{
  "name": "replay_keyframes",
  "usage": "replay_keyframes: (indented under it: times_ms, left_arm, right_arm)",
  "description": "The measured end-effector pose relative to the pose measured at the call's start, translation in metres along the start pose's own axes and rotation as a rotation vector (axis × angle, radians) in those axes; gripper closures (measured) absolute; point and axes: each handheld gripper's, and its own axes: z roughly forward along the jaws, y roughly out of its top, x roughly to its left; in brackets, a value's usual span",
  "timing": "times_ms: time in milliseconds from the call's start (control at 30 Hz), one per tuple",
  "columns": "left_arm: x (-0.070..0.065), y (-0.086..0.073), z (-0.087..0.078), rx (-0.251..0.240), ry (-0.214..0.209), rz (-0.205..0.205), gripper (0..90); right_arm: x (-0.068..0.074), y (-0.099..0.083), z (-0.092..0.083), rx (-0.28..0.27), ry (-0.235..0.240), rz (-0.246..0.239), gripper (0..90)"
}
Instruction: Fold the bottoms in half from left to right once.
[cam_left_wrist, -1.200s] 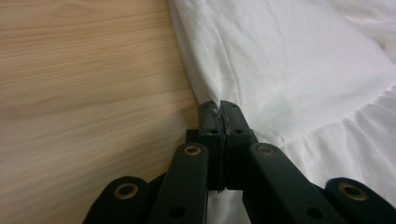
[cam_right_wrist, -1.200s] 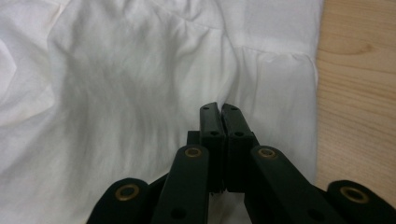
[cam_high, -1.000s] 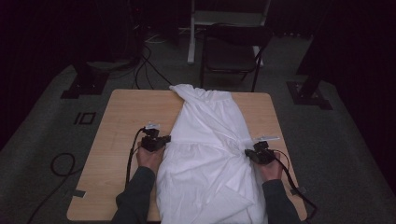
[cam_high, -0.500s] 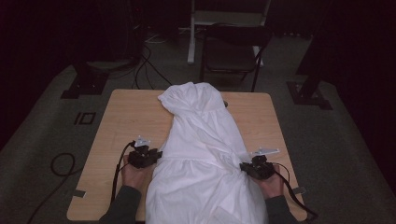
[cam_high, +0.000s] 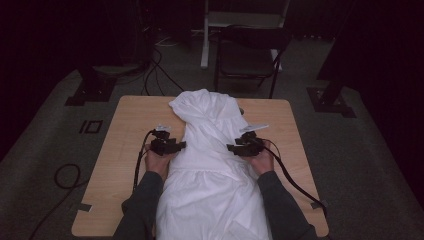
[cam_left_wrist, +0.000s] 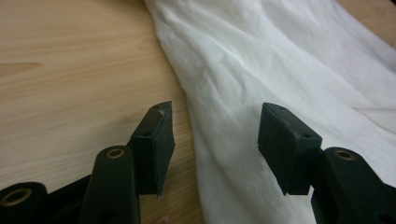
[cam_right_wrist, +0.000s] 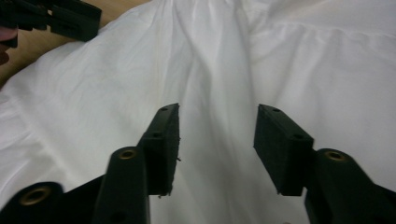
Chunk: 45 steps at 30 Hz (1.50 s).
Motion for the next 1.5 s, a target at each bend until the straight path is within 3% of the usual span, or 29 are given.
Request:
replay_keyframes:
  times_ms: [67,100,133,167,233,267,333,467,500,533,567,633,733,767,800,867,967,1200,1233,1300,1333,1400,1467,1500]
  left_arm:
    - [0.000,0.000,0.003,0.008,-0.006,-0.001,45.0]
    - [-0.003,-0.001,0.012,0.041,-0.003,-0.007,45.0]
    - [-0.005,-0.003,0.019,0.055,-0.003,-0.005,54.6]
    - [-0.006,-0.003,0.020,0.060,-0.007,0.004,65.1]
    - [-0.009,-0.003,0.020,0.060,0.008,0.024,83.7]
    - [-0.009,-0.003,0.019,0.059,0.010,0.028,86.7]
    - [-0.008,-0.003,0.015,0.049,0.017,0.031,87.6]
    - [-0.002,-0.005,0.008,0.030,0.021,0.005,87.7]
    - [0.000,-0.006,0.006,0.023,0.016,-0.009,87.7]
    - [0.001,-0.009,0.003,0.017,0.018,-0.007,87.7]
    - [0.001,-0.009,0.003,0.017,0.018,-0.007,87.9]
    - [-0.003,-0.011,0.005,0.015,0.000,0.006,87.9]
    - [-0.009,-0.011,0.008,0.025,0.017,0.026,87.9]
    - [-0.011,-0.011,0.012,0.042,0.033,0.036,87.8]
    - [-0.011,-0.011,0.012,0.042,0.033,0.036,87.8]
    - [-0.011,-0.012,0.012,0.049,0.052,0.043,87.7]
    - [-0.009,-0.014,0.010,0.056,0.064,0.050,87.8]
    - [-0.013,-0.033,-0.006,0.054,0.044,0.071,87.8]
    - [-0.016,-0.044,-0.016,0.052,0.027,0.073,87.8]
    - [-0.017,-0.050,-0.021,0.051,0.020,0.079,87.7]
    - [-0.019,-0.060,-0.031,0.062,0.006,0.083,87.7]
    - [-0.020,-0.064,-0.036,0.069,-0.001,0.089,86.6]
    - [-0.021,-0.070,-0.045,0.071,0.002,0.109,76.1]
    - [-0.021,-0.070,-0.045,0.071,0.002,0.109,69.2]
  right_arm:
    - [0.000,0.000,0.000,0.000,0.000,0.000,48.4]
    - [0.002,0.002,0.005,0.009,0.006,-0.008,47.0]
    - [0.007,0.008,0.026,0.050,-0.010,-0.041,44.6]
    - [0.007,0.008,0.032,0.067,-0.004,-0.045,47.5]
    - [0.006,0.008,0.042,0.112,0.013,-0.058,70.0]
    - [0.005,0.007,0.045,0.139,-0.005,-0.079,82.2]
    - [0.001,0.007,0.040,0.134,-0.055,-0.070,88.6]
    - [-0.021,0.008,0.002,0.003,-0.117,0.013,88.8]
    - [-0.021,0.008,0.002,0.003,-0.117,0.013,88.8]
    - [-0.037,0.007,-0.021,-0.051,-0.155,0.049,88.8]
    - [-0.037,0.007,-0.021,-0.051,-0.155,0.049,88.8]
    - [-0.060,-0.003,-0.042,-0.088,-0.170,0.116,88.8]
    - [-0.070,-0.012,-0.039,-0.061,-0.167,0.147,88.6]
    - [-0.073,-0.022,-0.025,-0.009,-0.182,0.148,88.5]
    - [-0.073,-0.022,-0.025,-0.009,-0.182,0.148,88.5]
    - [-0.078,-0.036,-0.002,0.053,-0.171,0.168,88.3]
    - [-0.076,-0.044,0.008,0.081,-0.158,0.185,88.2]
    - [-0.064,-0.052,0.000,0.100,-0.133,0.185,88.2]
    - [-0.058,-0.060,-0.006,0.099,-0.107,0.192,88.2]
    - [-0.055,-0.064,-0.010,0.096,-0.092,0.197,88.2]
    - [-0.045,-0.072,-0.016,0.104,-0.066,0.181,88.2]
    - [-0.036,-0.079,-0.023,0.122,-0.039,0.170,88.1]
    - [-0.029,-0.082,-0.028,0.150,-0.025,0.162,85.4]
    - [-0.027,-0.081,-0.030,0.166,-0.034,0.148,79.4]
